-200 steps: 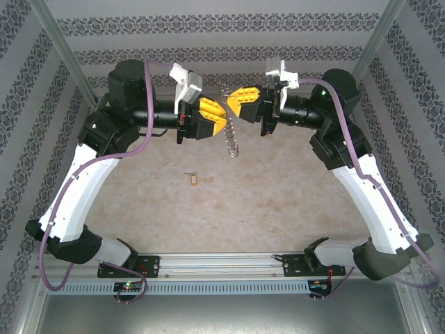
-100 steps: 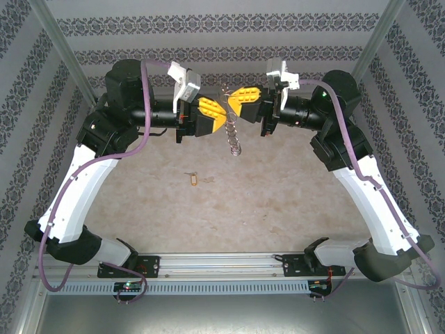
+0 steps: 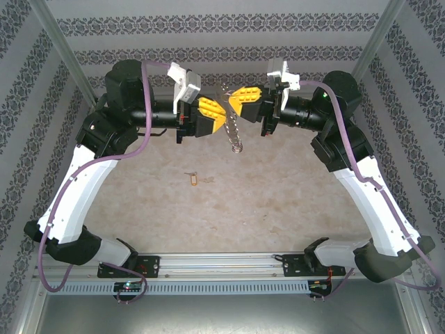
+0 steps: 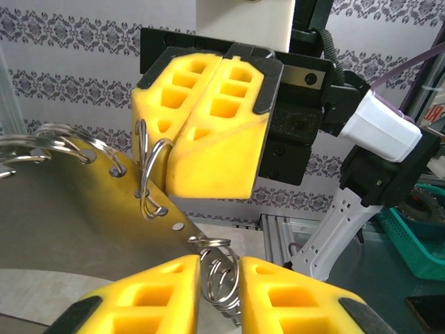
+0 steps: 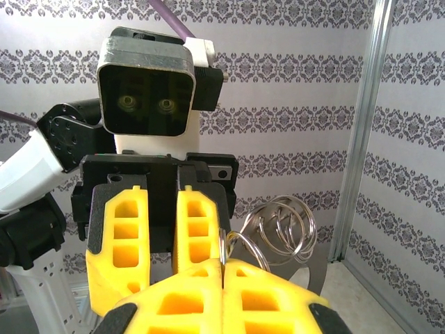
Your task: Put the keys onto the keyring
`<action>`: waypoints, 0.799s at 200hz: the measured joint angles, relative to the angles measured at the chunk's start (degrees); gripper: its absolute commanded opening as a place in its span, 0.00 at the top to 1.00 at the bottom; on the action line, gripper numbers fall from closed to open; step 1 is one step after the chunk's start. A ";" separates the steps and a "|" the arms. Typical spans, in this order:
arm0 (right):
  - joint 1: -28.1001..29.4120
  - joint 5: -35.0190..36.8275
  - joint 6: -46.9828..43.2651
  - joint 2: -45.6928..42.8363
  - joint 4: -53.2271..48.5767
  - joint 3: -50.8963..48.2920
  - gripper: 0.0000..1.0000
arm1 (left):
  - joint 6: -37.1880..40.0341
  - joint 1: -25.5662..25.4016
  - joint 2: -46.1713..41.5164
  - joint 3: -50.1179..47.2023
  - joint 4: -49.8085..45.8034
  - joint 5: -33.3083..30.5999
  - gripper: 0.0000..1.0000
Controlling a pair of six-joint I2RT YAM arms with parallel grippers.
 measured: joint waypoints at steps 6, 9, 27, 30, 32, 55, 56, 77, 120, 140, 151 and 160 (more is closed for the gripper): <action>0.00 0.00 0.00 0.00 0.02 0.00 1.00 | 0.55 -0.07 -0.09 0.00 -0.26 -0.76 0.75; 0.00 0.02 -0.02 0.00 0.02 0.00 1.00 | 0.68 -0.09 -0.13 0.00 -0.42 -1.18 0.75; 0.00 0.04 0.00 0.00 0.00 0.00 1.00 | 2.40 -0.20 -0.66 0.00 -1.11 -3.61 0.74; 0.00 0.02 0.00 0.00 0.02 0.00 1.00 | 2.58 -0.26 -0.76 0.00 -1.20 -4.04 0.74; 0.00 0.04 0.00 0.00 0.02 0.00 1.00 | 2.86 -0.26 -0.87 0.00 -1.25 -4.33 0.74; 0.00 0.31 0.00 0.00 0.00 0.00 1.00 | 5.84 -0.42 -2.14 0.00 -2.25 -8.41 0.69; 0.00 0.33 0.00 0.00 0.00 0.00 1.00 | 5.88 -0.42 -2.19 0.00 -2.27 -8.55 0.69; -0.04 0.66 0.02 0.04 0.00 0.02 1.00 | 9.79 -1.51 -3.50 0.00 -3.72 -13.64 0.67; -0.76 1.09 0.22 1.16 -0.26 0.70 1.00 | 23.96 -10.08 -4.17 0.26 -8.46 -30.23 0.68; -0.76 1.14 0.31 1.66 -0.46 0.83 1.00 | 30.58 -13.60 -4.35 -0.28 -8.63 -37.44 0.70; -0.79 1.18 0.61 1.81 -0.50 0.92 1.00 | 33.33 -14.34 -4.46 -0.55 -8.61 -40.22 0.70; -1.09 1.25 0.90 1.99 -0.57 1.09 1.00 | 35.06 -14.56 -4.46 -0.70 -8.61 -41.92 0.71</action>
